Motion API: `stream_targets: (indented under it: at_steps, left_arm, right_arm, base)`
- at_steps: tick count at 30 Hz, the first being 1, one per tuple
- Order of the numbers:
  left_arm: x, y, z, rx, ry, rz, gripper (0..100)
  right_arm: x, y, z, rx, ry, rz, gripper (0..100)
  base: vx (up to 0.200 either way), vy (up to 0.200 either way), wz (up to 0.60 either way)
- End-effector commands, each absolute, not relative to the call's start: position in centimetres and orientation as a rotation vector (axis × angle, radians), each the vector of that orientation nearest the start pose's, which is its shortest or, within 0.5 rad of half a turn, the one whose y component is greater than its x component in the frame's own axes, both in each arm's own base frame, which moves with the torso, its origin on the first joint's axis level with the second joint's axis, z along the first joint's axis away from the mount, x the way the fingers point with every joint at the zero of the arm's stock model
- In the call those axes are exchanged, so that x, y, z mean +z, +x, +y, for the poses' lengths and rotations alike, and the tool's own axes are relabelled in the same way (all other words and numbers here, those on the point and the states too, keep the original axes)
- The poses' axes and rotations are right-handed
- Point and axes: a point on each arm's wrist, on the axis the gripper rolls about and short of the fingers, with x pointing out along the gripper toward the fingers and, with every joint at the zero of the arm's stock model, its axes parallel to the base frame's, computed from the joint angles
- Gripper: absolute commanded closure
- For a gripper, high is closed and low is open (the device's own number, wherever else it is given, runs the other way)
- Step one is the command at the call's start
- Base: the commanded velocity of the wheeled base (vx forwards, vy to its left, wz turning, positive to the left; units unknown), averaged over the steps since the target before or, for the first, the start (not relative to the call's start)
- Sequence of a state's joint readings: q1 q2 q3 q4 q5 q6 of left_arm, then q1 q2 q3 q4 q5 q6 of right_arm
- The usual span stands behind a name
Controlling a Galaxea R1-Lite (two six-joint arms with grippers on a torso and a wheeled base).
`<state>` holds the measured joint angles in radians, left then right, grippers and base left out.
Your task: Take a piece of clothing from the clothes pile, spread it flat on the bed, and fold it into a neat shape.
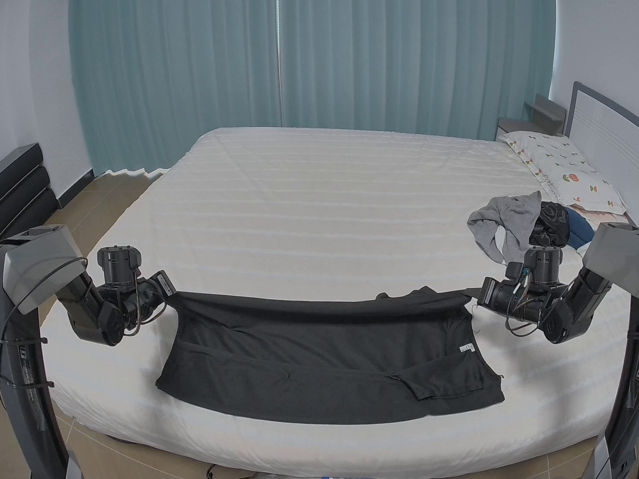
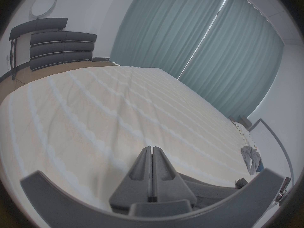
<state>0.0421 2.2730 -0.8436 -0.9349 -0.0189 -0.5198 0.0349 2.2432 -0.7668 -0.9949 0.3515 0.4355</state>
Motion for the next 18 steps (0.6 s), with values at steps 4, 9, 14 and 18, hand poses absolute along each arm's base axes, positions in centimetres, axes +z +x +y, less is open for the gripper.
stream_targets:
  at_steps: [4,9,14,18]
  left_arm:
    - [0.8,35.4,1.3,0.152,-0.465,0.568,100]
    - [0.2,33.7,1.0,0.155,-0.465,0.625,100]
    - [-0.5,33.0,0.8,0.158,-0.462,0.663,100]
    - [-1.0,32.2,0.3,0.144,-0.462,0.701,100]
  right_arm:
    - [0.7,33.9,1.6,0.279,0.446,0.620,100]
    - [-0.1,32.5,1.5,0.290,0.423,0.671,100]
    - [-0.7,31.7,1.5,0.304,0.403,0.700,100]
    - [-1.7,31.4,1.5,0.302,0.402,0.736,100]
  base:
    - [0.000,0.000,0.00]
    - [0.000,0.000,0.00]
    - [0.000,0.000,0.00]
    - [0.000,0.000,0.00]
